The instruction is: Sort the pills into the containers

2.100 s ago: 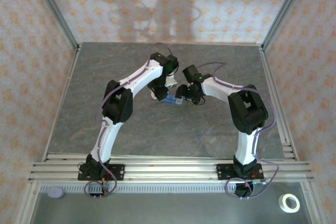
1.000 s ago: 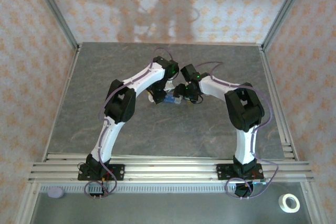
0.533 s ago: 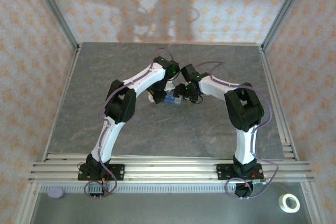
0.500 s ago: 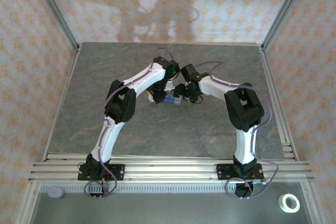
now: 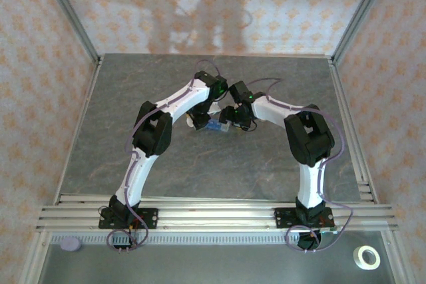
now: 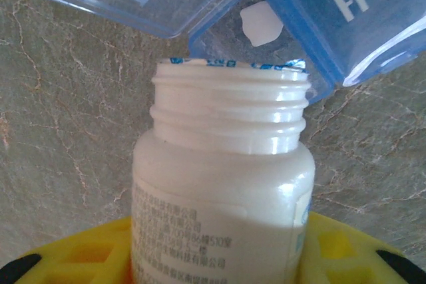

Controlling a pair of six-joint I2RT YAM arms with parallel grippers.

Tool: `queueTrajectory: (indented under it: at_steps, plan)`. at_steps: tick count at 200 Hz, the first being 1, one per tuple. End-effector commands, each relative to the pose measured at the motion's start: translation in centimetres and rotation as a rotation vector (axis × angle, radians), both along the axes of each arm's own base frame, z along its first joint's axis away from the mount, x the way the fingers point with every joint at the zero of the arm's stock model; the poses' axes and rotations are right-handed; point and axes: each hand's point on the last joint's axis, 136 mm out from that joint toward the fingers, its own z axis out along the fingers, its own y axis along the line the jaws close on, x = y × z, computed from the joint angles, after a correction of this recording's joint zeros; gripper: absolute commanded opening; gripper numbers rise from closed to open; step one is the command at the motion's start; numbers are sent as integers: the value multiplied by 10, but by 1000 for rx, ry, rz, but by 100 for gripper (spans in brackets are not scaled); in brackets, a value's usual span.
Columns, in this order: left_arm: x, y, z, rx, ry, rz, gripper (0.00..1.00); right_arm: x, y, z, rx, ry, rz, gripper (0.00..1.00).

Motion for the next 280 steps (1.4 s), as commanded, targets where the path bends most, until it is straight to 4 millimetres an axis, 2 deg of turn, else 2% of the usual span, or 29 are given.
queueTrajectory:
  at_steps: [1, 66, 146, 229, 280]
  plan:
    - [2, 6, 20, 14, -34, 2, 0, -1, -1, -6, -26, 16, -5, 67]
    - [0, 1, 17, -29, -20, 16, 0, -1, -2, -5, -28, 15, -6, 67]
    - [-2, 0, 22, -161, -38, 86, 0, 2, -1, -3, -27, 10, -7, 67]
    - [-4, -5, 29, -222, -59, 102, 0, 2, 2, 6, -11, 0, -4, 67]
    - [-7, -4, 21, -246, -54, 117, 0, 2, 1, 11, -17, -4, 4, 67]
